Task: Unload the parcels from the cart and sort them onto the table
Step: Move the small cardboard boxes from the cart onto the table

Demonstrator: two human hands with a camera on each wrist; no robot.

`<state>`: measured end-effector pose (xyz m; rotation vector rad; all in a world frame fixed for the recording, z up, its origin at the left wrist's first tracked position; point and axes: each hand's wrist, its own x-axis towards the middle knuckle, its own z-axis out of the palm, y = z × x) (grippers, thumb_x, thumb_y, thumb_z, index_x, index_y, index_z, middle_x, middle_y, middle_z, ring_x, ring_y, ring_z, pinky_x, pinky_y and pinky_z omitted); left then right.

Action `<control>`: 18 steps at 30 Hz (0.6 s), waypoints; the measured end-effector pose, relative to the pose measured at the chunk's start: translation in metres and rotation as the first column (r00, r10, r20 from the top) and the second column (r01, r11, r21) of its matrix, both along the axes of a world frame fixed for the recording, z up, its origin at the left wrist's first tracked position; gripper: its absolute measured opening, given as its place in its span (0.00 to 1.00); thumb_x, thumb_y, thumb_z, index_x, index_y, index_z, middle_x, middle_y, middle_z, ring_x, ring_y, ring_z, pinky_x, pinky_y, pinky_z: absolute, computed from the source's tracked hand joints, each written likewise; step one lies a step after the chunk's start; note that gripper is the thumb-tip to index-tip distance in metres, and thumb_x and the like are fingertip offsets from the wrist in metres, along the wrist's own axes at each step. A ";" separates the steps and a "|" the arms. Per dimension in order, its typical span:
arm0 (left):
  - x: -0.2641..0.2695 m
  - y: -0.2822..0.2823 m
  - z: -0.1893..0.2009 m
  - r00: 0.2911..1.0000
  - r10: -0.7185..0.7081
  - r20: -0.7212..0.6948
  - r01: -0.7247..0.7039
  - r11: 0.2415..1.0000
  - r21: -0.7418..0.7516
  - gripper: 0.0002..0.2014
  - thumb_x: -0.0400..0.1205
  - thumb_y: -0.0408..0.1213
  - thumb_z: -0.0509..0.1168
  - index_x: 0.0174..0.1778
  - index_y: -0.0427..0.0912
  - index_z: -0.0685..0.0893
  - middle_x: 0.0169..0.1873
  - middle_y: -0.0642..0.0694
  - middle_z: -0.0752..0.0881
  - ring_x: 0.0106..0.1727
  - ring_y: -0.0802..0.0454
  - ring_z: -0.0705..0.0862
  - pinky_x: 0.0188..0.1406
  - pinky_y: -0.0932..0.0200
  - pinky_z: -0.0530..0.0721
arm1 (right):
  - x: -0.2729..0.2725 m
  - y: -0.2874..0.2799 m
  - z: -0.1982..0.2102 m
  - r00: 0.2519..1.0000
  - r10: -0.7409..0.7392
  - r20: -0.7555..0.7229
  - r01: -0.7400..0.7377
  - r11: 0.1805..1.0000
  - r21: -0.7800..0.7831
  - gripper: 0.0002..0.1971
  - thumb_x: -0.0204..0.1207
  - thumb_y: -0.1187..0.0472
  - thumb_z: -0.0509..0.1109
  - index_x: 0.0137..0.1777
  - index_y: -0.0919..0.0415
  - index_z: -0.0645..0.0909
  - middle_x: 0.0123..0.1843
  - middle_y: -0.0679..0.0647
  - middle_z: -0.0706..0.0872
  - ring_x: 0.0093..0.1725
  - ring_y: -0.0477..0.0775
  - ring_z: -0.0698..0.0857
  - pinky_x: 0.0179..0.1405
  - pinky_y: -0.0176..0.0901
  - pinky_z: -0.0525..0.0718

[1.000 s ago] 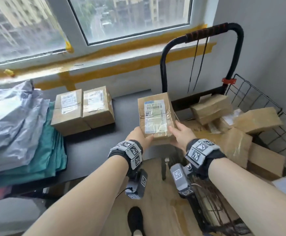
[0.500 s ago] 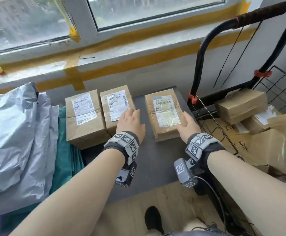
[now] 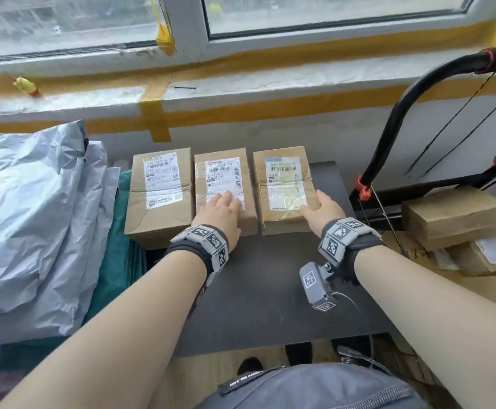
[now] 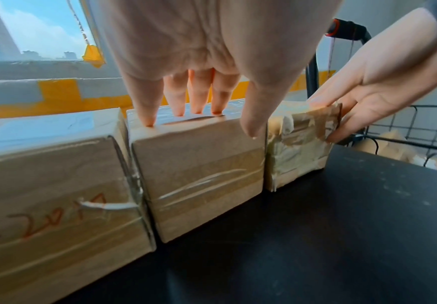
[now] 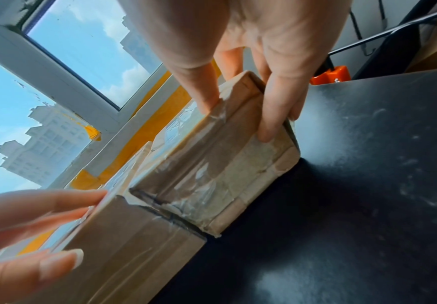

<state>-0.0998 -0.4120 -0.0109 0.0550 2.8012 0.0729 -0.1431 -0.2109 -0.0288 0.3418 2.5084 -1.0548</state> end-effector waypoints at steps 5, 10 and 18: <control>-0.004 0.005 -0.004 1.000 0.027 -0.011 -0.027 0.999 -0.025 0.27 0.79 0.35 0.64 0.74 0.41 0.66 0.78 0.43 0.62 0.79 0.43 0.59 0.77 0.43 0.66 | -0.010 -0.001 -0.006 0.999 0.011 -0.035 -0.011 1.000 0.004 0.31 0.82 0.54 0.62 0.83 0.57 0.56 0.79 0.56 0.69 0.76 0.59 0.71 0.73 0.47 0.69; -0.007 0.009 -0.004 0.997 0.078 -0.002 -0.078 0.997 -0.015 0.22 0.77 0.32 0.64 0.68 0.40 0.70 0.68 0.45 0.69 0.75 0.44 0.64 0.74 0.42 0.70 | -0.017 -0.002 -0.009 0.999 0.029 -0.045 -0.028 0.999 0.022 0.32 0.83 0.54 0.61 0.83 0.57 0.53 0.78 0.59 0.70 0.74 0.61 0.73 0.69 0.46 0.72; -0.008 0.009 -0.004 0.996 0.091 -0.005 -0.091 0.996 -0.025 0.21 0.78 0.32 0.65 0.67 0.40 0.71 0.67 0.45 0.70 0.75 0.44 0.65 0.73 0.40 0.70 | -0.023 -0.005 -0.017 0.997 0.040 -0.060 -0.039 0.999 0.018 0.31 0.82 0.52 0.61 0.82 0.53 0.55 0.76 0.61 0.72 0.70 0.63 0.77 0.63 0.47 0.75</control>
